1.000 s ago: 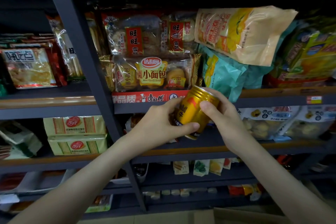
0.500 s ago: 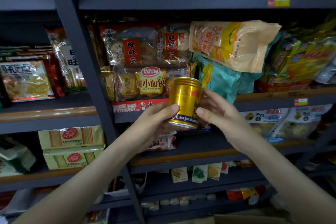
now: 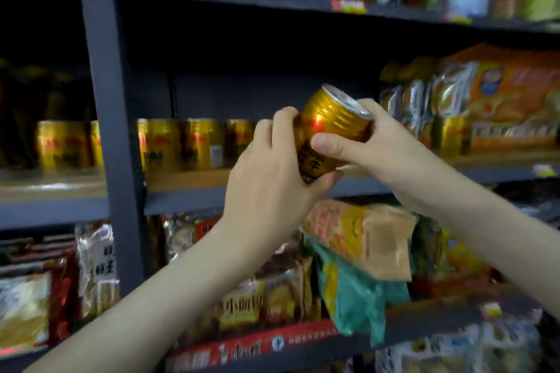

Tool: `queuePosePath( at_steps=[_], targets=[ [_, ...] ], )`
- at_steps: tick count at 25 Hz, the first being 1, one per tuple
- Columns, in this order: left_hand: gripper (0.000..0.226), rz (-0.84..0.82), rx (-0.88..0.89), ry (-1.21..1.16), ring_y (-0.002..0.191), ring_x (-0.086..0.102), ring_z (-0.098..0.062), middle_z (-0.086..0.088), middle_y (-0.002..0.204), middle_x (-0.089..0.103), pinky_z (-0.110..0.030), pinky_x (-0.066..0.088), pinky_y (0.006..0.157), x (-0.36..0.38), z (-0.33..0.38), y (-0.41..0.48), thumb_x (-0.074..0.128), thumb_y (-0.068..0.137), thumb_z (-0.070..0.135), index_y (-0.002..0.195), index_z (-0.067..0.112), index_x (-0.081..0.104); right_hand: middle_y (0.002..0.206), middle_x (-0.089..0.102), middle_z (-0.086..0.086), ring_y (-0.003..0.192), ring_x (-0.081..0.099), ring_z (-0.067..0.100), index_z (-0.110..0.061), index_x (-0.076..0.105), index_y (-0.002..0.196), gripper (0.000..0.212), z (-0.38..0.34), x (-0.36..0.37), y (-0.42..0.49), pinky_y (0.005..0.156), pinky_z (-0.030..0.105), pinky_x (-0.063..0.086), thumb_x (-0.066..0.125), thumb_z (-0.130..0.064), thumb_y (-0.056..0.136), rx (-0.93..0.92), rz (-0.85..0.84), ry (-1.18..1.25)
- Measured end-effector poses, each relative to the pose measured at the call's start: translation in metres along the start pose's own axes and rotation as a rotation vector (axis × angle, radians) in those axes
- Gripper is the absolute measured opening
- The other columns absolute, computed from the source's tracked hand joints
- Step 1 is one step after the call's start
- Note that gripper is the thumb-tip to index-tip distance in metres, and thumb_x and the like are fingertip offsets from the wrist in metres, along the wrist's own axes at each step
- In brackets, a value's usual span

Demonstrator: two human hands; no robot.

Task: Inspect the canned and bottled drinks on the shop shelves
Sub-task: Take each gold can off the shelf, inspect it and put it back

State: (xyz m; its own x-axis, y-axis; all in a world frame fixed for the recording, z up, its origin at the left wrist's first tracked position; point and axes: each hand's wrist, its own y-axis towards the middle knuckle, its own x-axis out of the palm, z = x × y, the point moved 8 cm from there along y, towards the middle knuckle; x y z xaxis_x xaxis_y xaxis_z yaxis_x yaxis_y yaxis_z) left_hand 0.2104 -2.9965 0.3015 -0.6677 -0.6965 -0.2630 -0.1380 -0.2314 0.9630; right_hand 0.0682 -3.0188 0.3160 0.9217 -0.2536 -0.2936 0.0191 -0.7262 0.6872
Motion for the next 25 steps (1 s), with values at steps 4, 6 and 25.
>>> queuePosePath(
  at_steps=[4, 6, 25],
  targets=[
    [0.075, -0.173, 0.082, 0.078, 0.103, 0.055, -0.021, -0.004, 0.117, 0.051, -0.028, 0.041, 0.078, 0.024, -0.010, 0.056, 0.065, 0.080, 0.060, 0.136, 0.016, 0.042, 0.118, 0.065, 0.010, 0.103, 0.067, 0.019, -0.010, 0.054, 0.123, 0.082, 0.008, -0.022, 0.062, 0.088, 0.035, 0.056, 0.081, -0.040, 0.052, 0.026, -0.109, 0.202],
    [0.069, -0.358, 0.060, 0.139, 0.122, 0.047, -0.020, -0.003, 0.133, 0.047, -0.031, 0.039, 0.094, 0.042, -0.032, 0.075, 0.052, 0.088, 0.060, 0.144, 0.024, 0.034, 0.119, 0.065, 0.011, 0.102, 0.067, 0.018, -0.006, 0.051, 0.128, 0.070, 0.027, -0.031, 0.095, 0.082, 0.030, 0.057, 0.078, -0.025, 0.066, 0.084, -0.150, 0.199],
    [0.064, -0.848, 0.190, 0.819, 0.141, 0.030, -0.019, 0.003, 0.157, 0.025, -0.035, 0.034, 0.108, 0.113, -0.126, 0.081, 0.048, 0.097, 0.045, 0.152, 0.035, 0.016, 0.156, 0.025, 0.000, 0.141, 0.027, 0.023, -0.030, 0.019, 0.152, 0.074, 0.169, 0.008, 0.224, 0.107, 0.033, 0.029, 0.060, -0.014, 0.093, 0.086, -0.756, -0.790]
  ],
)
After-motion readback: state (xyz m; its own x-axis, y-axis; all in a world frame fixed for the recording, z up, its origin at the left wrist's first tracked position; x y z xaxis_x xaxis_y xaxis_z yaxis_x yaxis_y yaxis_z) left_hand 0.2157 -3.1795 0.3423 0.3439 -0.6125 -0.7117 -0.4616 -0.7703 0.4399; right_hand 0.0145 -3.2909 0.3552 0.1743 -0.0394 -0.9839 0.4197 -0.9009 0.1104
